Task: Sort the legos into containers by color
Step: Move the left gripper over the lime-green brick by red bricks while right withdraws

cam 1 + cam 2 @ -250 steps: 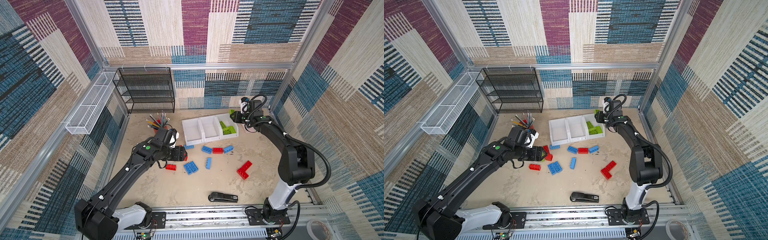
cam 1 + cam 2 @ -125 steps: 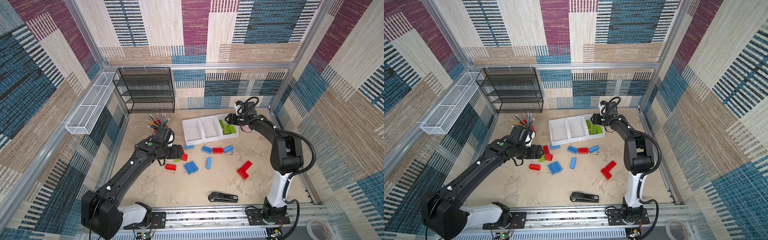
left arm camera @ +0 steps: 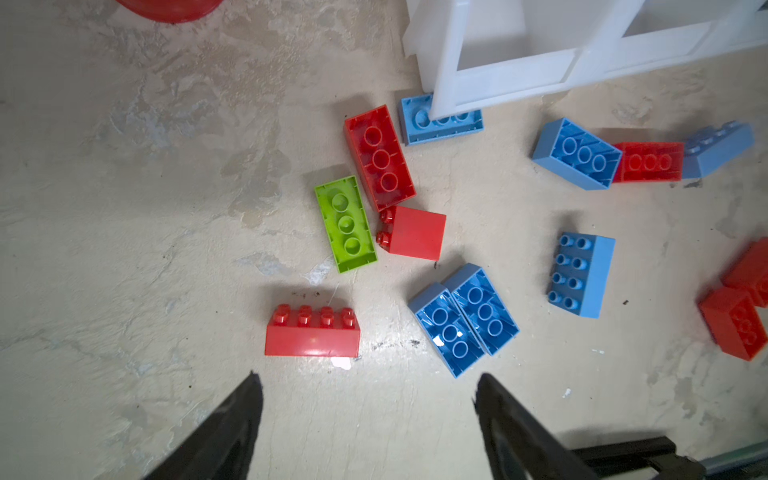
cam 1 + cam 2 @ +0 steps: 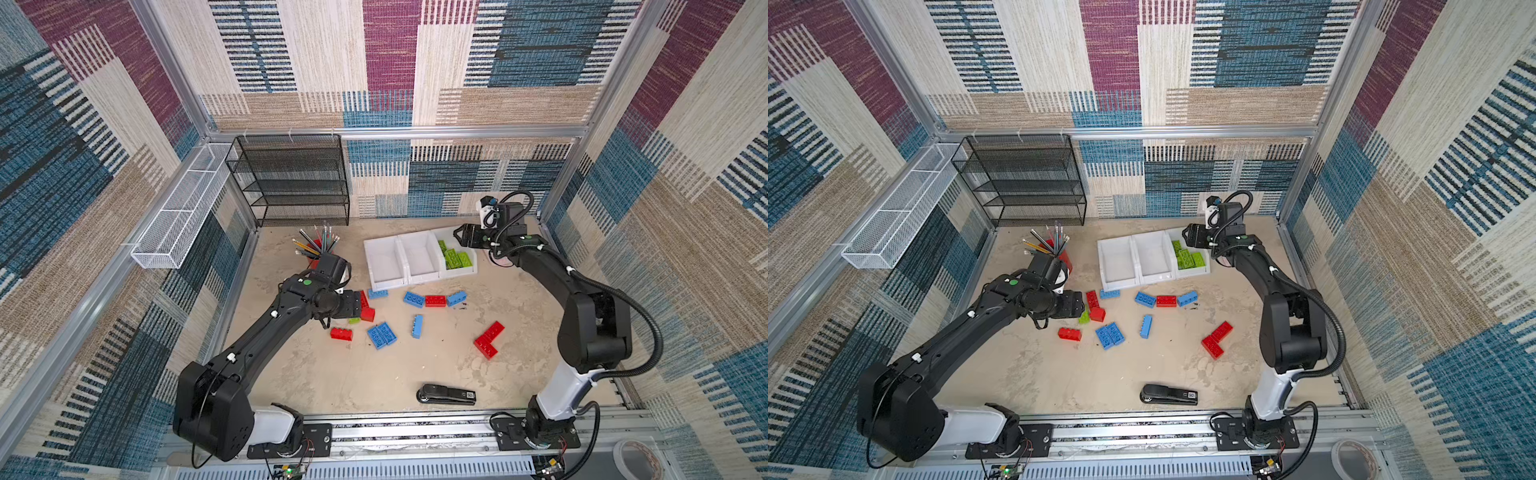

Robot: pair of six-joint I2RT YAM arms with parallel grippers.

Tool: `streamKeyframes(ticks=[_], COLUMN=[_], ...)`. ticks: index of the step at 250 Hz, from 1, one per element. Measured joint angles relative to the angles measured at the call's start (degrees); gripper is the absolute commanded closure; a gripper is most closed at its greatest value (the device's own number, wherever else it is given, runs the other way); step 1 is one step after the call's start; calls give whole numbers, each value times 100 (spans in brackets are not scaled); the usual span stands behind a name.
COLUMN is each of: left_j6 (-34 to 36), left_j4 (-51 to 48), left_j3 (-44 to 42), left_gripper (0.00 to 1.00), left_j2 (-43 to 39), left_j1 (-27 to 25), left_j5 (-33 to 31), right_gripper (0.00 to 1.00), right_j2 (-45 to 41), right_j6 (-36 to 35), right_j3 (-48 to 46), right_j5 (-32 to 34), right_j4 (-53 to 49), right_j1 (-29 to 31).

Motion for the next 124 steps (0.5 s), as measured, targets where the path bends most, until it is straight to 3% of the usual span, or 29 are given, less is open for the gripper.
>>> streamKeyframes(ticks=[35, 124], left_j6=[9, 28], left_j4=[-120, -216], left_j3=[109, 470], left_gripper=[31, 34], left_j2=[238, 1200], left_j1=[127, 282], left_j5=[-66, -297], right_gripper=[21, 15], right_j2=[-931, -2361], right_j6=[262, 708], right_j3=[-1058, -3176], right_j5=[-92, -111], right_j4=[682, 2234], right_j1=[179, 590])
